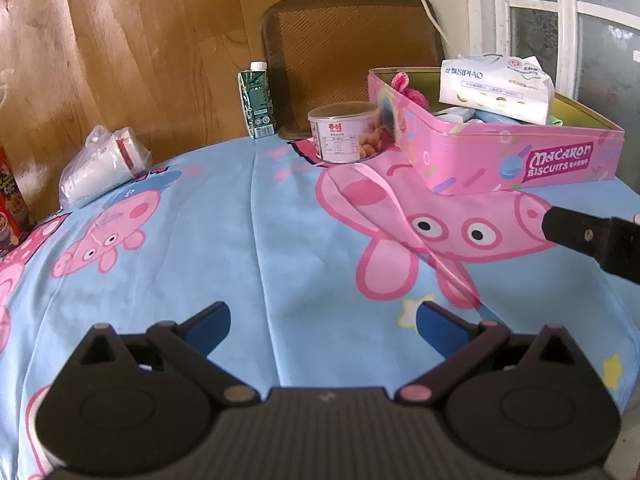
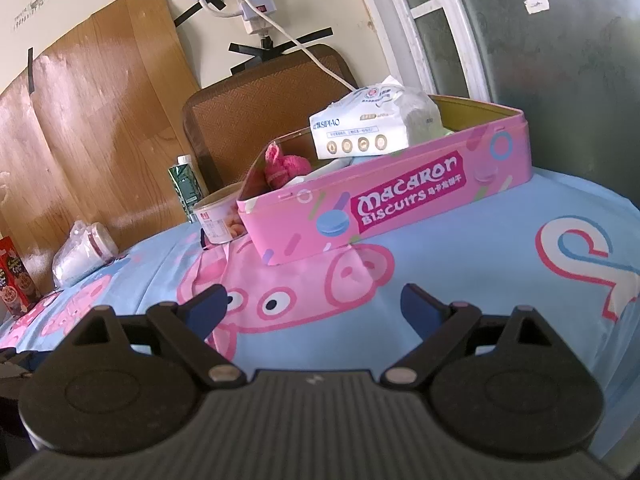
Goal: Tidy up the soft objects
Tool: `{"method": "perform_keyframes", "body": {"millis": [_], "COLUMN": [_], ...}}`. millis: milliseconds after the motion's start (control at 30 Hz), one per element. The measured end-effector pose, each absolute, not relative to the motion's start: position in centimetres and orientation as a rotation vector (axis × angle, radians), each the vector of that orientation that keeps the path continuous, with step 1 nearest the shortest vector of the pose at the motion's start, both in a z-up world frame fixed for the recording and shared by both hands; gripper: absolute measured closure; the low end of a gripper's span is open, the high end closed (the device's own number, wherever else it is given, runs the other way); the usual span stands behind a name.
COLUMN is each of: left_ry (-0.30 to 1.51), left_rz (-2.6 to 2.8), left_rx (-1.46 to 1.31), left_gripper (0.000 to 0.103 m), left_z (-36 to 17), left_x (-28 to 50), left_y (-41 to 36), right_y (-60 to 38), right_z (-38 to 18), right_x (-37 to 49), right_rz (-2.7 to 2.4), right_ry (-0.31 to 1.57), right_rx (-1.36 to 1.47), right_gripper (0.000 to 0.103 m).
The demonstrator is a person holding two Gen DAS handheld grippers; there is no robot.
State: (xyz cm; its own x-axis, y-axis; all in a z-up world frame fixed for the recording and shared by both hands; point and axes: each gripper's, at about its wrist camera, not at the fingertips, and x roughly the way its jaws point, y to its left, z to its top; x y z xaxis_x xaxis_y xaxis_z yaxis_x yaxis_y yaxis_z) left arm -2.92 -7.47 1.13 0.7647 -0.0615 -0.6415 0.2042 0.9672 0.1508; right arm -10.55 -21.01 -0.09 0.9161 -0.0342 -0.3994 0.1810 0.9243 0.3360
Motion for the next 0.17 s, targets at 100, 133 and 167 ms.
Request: {"method": "perform_keyframes", "body": {"millis": [100, 133, 167], "left_ry": [0.671, 0.673, 0.675], "left_rz": [-0.151, -0.156, -0.161], "left_rx": [0.214, 0.211, 0.208], "left_gripper": [0.000, 0.000, 0.000], "left_z": [1.21, 1.22, 1.21], "left_x": [-3.11, -3.08, -3.04], "left_y": [-7.44, -7.43, -7.41], "right_y": [-20.94, -20.97, -20.95], "right_z": [-0.13, -0.13, -0.13], "right_x": [-10.50, -10.49, -10.49], "right_rz": [-0.115, -0.115, -0.114], "right_ry": [0.401, 0.400, 0.400], "right_rx": [0.377, 0.377, 0.376], "right_gripper": [0.008, 0.008, 0.008]}}
